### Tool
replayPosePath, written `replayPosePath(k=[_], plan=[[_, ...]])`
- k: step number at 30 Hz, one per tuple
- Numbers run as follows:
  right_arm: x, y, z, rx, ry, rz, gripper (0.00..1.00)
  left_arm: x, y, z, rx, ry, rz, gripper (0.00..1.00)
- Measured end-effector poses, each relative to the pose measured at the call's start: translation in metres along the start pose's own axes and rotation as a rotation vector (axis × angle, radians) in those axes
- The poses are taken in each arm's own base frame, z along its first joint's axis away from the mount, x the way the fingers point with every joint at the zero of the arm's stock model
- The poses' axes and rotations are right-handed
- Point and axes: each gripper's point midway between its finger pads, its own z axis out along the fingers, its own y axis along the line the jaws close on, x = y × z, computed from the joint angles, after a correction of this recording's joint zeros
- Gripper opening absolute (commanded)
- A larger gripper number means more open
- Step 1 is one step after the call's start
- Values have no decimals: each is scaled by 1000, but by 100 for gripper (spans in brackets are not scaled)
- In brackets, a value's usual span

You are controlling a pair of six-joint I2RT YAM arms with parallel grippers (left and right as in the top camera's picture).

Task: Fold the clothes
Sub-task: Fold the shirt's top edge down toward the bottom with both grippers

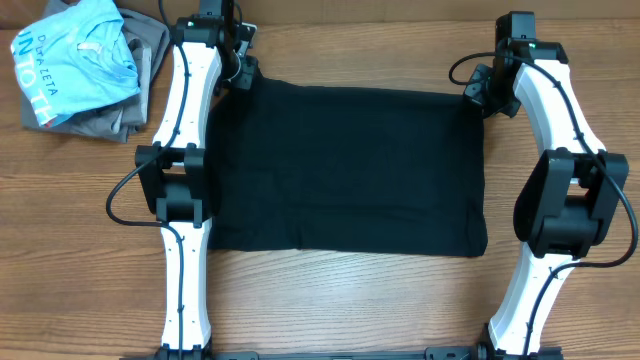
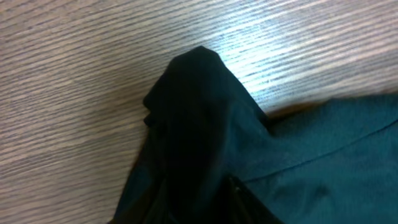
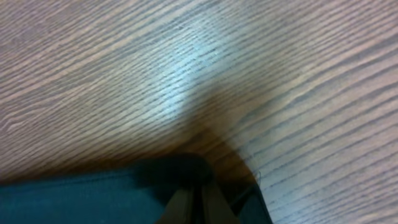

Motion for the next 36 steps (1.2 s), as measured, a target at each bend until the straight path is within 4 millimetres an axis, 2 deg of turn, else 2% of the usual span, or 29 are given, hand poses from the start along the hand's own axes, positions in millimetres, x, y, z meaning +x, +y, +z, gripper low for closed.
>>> replayPosePath(k=[1, 5, 8, 11, 18, 21, 23, 26, 30, 34, 36], plan=[[1, -1, 0, 3, 6, 5, 4, 1, 0, 0, 1, 3, -1, 60], [6, -8, -1, 16, 29, 28, 4, -1, 0, -6, -1, -6, 2, 69], [7, -10, -2, 21, 35, 39, 4, -7, 0, -13, -5, -30, 22, 90], [8, -10, -3, 23, 40, 45, 4, -14, 1, -15, -10, -57, 49, 95], [16, -14, -3, 37, 72, 45, 4, -21, 5, -16, 1, -93, 66, 96], [18, -14, -3, 41, 81, 45, 4, -20, 11, -14, 2, -91, 67, 89], [19, -15, -3, 41, 84, 44, 4, -19, 15, -15, 4, -93, 63, 81], [20, -12, -3, 26, 91, 45, 4, -19, 19, -16, 29, -101, 61, 77], [22, -9, -4, 7, 103, 47, 4, -20, 17, -17, 80, -117, 65, 78], [25, -8, -4, 1, 116, 48, 4, -19, 11, -17, 138, -123, 81, 87], [26, -8, -4, 0, 118, 48, 4, -17, 7, -14, 165, -118, 91, 88]])
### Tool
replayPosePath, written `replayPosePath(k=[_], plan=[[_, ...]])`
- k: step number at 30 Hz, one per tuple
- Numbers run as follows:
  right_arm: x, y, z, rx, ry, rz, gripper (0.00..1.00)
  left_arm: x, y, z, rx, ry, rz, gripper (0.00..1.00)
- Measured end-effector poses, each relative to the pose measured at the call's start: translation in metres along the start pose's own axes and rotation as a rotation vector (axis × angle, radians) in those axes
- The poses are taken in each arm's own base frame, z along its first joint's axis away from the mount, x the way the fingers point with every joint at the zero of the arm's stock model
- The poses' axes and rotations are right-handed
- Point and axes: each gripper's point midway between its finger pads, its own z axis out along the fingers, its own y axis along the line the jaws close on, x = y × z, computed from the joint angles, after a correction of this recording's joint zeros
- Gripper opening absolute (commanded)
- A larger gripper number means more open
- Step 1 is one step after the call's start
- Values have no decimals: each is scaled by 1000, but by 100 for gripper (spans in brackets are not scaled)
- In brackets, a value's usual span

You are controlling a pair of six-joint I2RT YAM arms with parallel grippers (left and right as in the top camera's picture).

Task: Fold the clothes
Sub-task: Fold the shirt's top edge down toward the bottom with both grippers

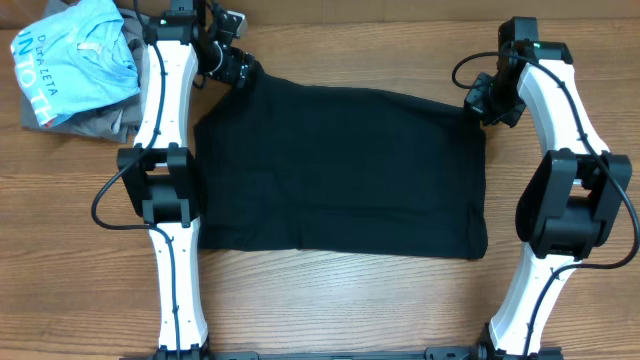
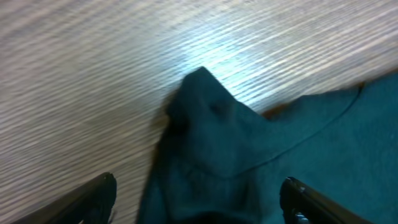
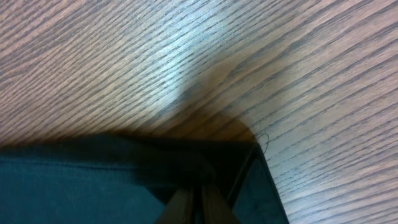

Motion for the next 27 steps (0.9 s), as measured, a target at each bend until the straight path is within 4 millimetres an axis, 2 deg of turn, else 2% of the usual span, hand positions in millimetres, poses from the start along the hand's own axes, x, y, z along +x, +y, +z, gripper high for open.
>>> replayPosePath(k=[6, 9, 10, 12, 15, 17, 23, 27], plan=[[1, 1, 0, -6, 3, 1, 4, 18, -4, 26, 53, 53, -4, 88], [1, 1, 0, -5, 5, 0, 4, 26, -3, 38, 65, 75, -12, 82], [1, 1, 0, -5, 5, 1, 4, 28, -3, 40, 67, 81, -13, 77], [1, 1, 0, -5, 5, 1, 4, 30, -3, 43, 69, 87, -11, 61], [1, 1, 0, -4, 6, 1, 4, 30, -4, 43, 74, 85, -6, 19], [1, 1, 0, -4, 7, 1, 4, 30, -5, 43, 79, 85, -10, 4], [2, 1, -3, -6, 6, 1, 4, 41, -9, 41, 94, 132, -42, 4], [7, -1, -18, -6, 11, 1, 4, 49, -11, 31, 103, 174, -86, 4]])
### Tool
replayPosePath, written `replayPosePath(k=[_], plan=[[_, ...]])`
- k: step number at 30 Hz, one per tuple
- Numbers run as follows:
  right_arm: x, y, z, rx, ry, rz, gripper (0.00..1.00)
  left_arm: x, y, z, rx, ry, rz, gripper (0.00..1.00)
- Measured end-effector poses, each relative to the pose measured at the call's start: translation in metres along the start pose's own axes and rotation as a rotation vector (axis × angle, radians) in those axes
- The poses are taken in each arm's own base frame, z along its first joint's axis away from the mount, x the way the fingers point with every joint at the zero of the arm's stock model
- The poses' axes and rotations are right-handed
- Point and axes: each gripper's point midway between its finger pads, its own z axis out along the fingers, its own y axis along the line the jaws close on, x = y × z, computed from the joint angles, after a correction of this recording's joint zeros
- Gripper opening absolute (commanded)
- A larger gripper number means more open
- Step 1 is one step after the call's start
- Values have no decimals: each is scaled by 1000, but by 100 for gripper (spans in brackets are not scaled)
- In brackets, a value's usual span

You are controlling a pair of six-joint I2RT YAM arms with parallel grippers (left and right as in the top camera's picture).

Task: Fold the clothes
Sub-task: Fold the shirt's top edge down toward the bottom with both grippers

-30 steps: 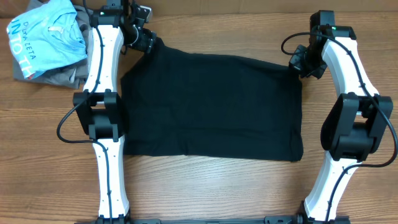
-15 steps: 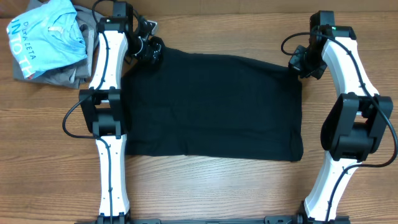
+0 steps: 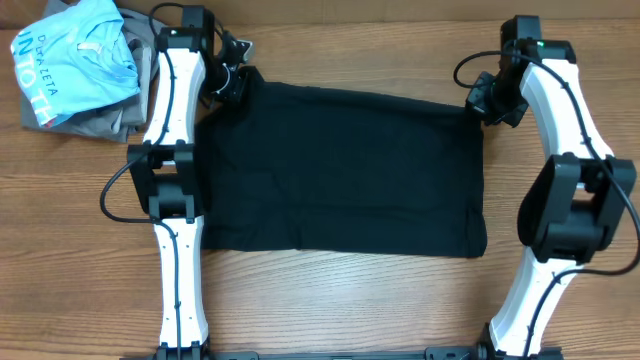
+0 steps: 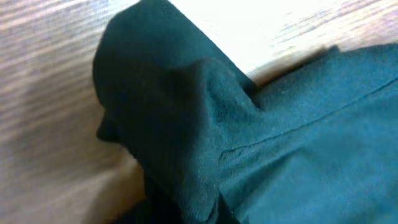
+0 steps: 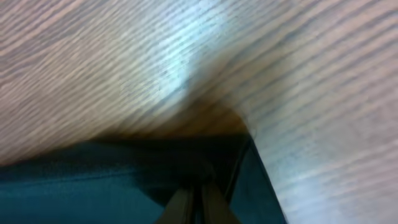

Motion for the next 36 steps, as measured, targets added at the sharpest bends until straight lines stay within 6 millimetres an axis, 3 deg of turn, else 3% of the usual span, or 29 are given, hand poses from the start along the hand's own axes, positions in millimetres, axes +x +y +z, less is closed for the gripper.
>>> replayPosePath(k=[5, 10, 16, 26, 36], plan=[[27, -12, -35, 27, 67, 2, 4, 15, -9, -22, 15, 55, -58, 4], [52, -21, -44, 56, 162, 5, 4, 44, -27, -47, 44, 174, -167, 4], [73, -30, -49, 95, 250, 8, 4, 66, -36, -54, 63, 267, -232, 4], [89, -44, -55, 158, 316, 7, 4, 68, -40, -68, 38, 264, -311, 4], [88, -59, -58, 177, 335, 45, 4, 112, -65, -119, 9, 332, -358, 4]])
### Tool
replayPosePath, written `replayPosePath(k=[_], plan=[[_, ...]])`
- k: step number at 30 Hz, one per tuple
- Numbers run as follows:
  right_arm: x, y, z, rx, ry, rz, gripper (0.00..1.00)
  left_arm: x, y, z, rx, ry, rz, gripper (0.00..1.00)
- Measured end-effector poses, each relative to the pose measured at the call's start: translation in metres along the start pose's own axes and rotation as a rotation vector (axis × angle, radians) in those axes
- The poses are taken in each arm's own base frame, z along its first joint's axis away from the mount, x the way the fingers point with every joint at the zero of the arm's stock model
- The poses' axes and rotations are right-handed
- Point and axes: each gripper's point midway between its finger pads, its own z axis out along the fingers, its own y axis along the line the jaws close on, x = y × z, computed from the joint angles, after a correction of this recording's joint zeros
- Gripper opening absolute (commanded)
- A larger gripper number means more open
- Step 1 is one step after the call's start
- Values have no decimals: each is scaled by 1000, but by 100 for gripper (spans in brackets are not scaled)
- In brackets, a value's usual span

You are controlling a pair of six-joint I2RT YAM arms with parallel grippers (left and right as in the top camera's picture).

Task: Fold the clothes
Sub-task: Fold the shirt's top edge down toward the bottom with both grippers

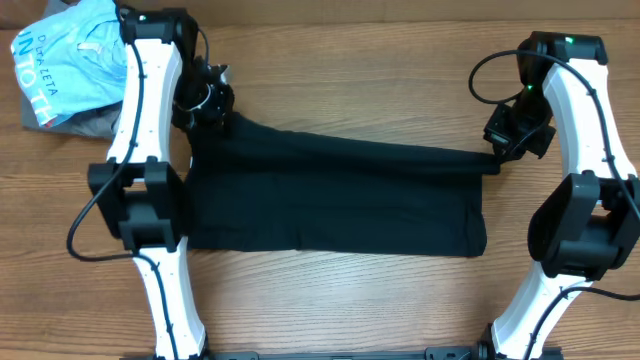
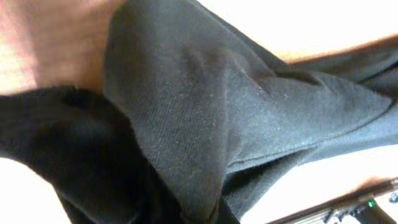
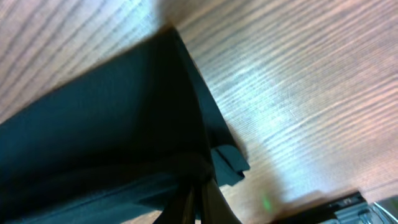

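Observation:
A black garment (image 1: 330, 210) lies spread on the wooden table (image 1: 350, 50), with its near edge flat. Its far edge is raised and stretched between my two grippers. My left gripper (image 1: 208, 108) is shut on the far-left corner. In the left wrist view the bunched black cloth (image 2: 186, 112) fills the frame and hides the fingers. My right gripper (image 1: 497, 158) is shut on the far-right corner and sits further toward the near side. Its closed fingers (image 3: 200, 198) pinch the dark fabric (image 3: 112, 124) above the table.
A pile of clothes (image 1: 70, 60), a light blue printed shirt on grey garments, sits at the far-left corner beside the left arm. Both arm bases stand at the table's near edge, one on either side of the garment.
Both grippers have lifted the far corners off the table and moved toward the near side, the right one further. The far edge now slants over the garment's middle.
At first both grippers were shut on the far corners of the flat garment. Then the left gripper was open around its corner while the right stayed shut. The left was then shut on the corner again. Now both hold the far edge raised and drawn nearer.

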Motion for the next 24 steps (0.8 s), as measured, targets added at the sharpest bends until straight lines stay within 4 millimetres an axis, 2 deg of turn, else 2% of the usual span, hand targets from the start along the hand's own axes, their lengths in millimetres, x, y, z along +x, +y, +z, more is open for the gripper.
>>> replayPosePath(k=[2, 6, 13, 14, 16, 21, 24], plan=[[5, -3, 0, 13, 18, 6, 4, 13, 1, 8, 5, 47, -20, 4], [7, -8, 0, 36, 27, 14, 4, 38, 9, 36, 10, 177, -65, 4], [8, -10, 1, 50, 28, 17, 4, 70, 15, 66, 18, 324, -110, 4], [10, -11, 4, 56, 38, 17, 4, 74, 17, 71, 19, 342, -115, 5], [15, -15, 12, 77, 64, 17, 5, 80, 19, 80, 19, 365, -121, 16], [23, -24, 38, 120, 110, 20, 16, 95, 26, 97, 9, 419, -145, 21], [30, -30, 52, 146, 144, 23, 16, 106, 34, 101, -37, 457, -170, 21]])
